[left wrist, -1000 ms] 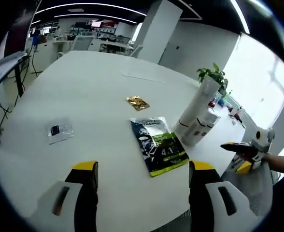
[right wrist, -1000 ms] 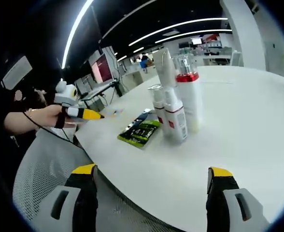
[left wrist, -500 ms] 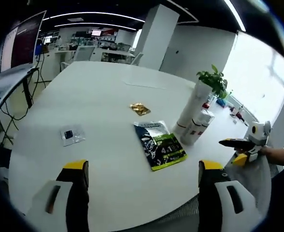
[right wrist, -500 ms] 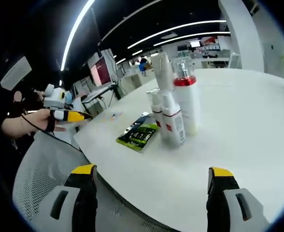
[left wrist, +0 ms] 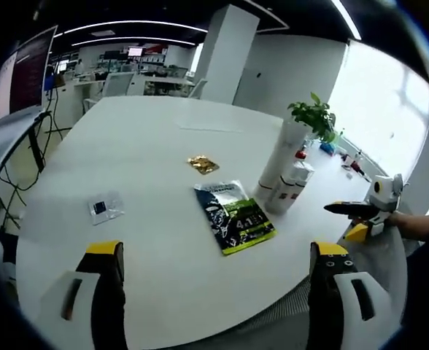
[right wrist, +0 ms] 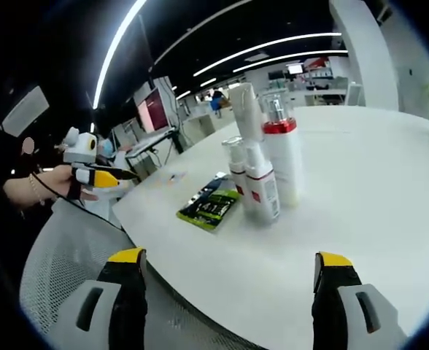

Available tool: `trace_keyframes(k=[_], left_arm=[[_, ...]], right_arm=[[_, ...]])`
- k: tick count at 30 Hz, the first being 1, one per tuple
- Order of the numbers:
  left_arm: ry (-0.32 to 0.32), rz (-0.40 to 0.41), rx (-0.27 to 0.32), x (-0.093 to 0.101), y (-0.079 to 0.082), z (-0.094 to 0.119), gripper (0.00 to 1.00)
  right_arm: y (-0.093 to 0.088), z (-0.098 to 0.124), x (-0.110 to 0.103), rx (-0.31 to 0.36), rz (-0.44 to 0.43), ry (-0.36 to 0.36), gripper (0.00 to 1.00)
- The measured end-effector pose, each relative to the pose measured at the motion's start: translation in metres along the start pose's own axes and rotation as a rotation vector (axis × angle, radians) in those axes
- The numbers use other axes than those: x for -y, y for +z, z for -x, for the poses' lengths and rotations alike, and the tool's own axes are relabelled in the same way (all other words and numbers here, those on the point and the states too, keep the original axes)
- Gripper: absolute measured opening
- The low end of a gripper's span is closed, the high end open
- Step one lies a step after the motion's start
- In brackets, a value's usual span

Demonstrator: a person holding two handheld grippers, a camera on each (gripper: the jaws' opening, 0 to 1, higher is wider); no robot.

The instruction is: Arrange the skincare products in the storage area until every visible bottle or jar stands upright without overlapping.

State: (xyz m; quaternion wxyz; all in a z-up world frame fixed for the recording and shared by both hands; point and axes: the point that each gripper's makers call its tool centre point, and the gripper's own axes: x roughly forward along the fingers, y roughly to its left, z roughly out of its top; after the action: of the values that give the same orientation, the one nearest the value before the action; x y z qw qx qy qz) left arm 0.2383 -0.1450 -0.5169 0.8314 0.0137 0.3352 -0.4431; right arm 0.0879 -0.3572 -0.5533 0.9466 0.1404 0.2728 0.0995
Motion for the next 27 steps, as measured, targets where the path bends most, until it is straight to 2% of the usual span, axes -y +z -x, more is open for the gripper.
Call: trace_keyframes(k=[11,23,27], left_arm=[[-0.027,-0.05,-0.056,-0.002,0.007,-0.028,0.99],[-0.073,-0.153,-0.1,0.002,0.038,-0.074,0.96],[-0.083,-0.198,-0.119,0.006,0.043,-0.089,0.93]], right_arm=[[-0.002,-0.001,0.001,-0.011,0.0,-0.002,0.99],[-0.002,-0.001,0.003,-0.018,-0.013,-0.015,0.99],[-0.003,-0.001,0.006,-0.022,-0.018,-0.024,0.99]])
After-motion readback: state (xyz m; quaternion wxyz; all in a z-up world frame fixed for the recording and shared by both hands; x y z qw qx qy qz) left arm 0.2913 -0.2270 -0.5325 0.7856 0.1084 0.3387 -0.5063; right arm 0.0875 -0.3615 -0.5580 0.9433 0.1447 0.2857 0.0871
